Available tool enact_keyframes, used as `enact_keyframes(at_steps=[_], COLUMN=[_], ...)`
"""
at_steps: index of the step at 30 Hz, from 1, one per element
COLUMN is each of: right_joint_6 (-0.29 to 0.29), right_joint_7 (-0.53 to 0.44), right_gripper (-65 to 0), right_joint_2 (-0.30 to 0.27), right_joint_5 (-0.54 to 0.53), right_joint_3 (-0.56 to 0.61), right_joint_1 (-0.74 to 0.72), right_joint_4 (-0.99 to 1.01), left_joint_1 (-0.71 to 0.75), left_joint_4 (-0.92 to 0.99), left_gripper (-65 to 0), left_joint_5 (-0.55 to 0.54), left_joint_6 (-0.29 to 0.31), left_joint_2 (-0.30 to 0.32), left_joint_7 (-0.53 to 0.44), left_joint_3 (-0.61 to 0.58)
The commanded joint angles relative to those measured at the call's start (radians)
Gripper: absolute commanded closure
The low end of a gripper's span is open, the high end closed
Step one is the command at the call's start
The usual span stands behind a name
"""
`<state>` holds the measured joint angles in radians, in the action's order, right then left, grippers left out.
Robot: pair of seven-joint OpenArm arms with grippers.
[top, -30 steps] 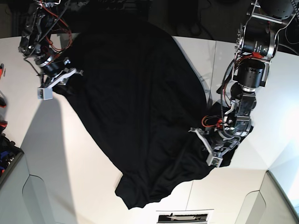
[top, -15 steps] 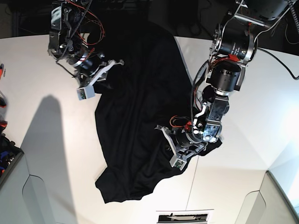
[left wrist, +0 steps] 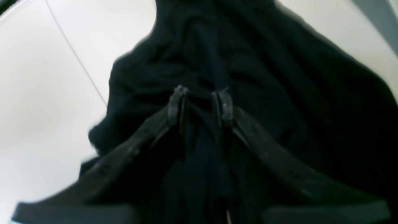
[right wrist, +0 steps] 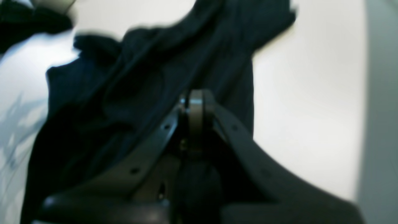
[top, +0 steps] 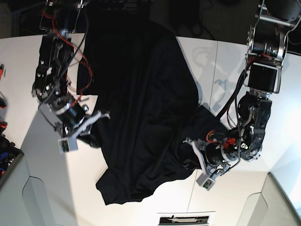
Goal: Layout the t-shirt on the table in an organized manner, then fold the t-shirt properly
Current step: 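Lift the shirt with both grippers and pull it away from the table edge, then regrasp the shirt edges with both grippers and spread them apart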
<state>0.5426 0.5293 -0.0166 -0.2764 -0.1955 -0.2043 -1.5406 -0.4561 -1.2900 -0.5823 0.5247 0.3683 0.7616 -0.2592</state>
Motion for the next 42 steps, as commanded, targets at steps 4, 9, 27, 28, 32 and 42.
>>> enact_keyframes(at_steps=[4,9,27,28,32,42], right_joint_6=[0.003,0.003,0.000,0.001,0.003,0.004], right_joint_7=[-0.029,-0.105,-0.163,-0.151,-0.134,-0.092], right_gripper=[0.0,0.0,0.0,0.0,0.0,0.0], right_joint_2=[0.000,0.000,-0.137,-0.150,-0.189,-0.219], right_joint_5=[0.003,0.097,0.190,0.172,0.101,-0.026], right_joint_3=[-0.002,-0.001,0.143,0.156,0.179,0.177], right_joint_1=[-0.182,-0.321,-0.396,-0.387,-0.348,-0.127], right_joint_4=[0.175,0.417,0.739,0.739,0.737,0.519], left_joint_1=[0.118,0.317,0.591,0.589,0.568,0.452], left_joint_4=[-0.102,-0.274,-0.351,-0.351,-0.351,-0.308], left_gripper=[-17.2,-17.2,-17.2,-17.2,-17.2,-17.2], left_joint_5=[-0.093,-0.094,0.004,0.005,0.056,0.199], left_joint_6=[0.145,0.161,0.145,0.142,0.142,0.142], left_joint_2=[0.015,0.014,0.072,0.082,0.112,0.199], left_joint_7=[0.007,0.006,0.005,0.005,-0.003,-0.122], left_joint_3=[0.003,0.003,0.004,0.005,0.005,0.005])
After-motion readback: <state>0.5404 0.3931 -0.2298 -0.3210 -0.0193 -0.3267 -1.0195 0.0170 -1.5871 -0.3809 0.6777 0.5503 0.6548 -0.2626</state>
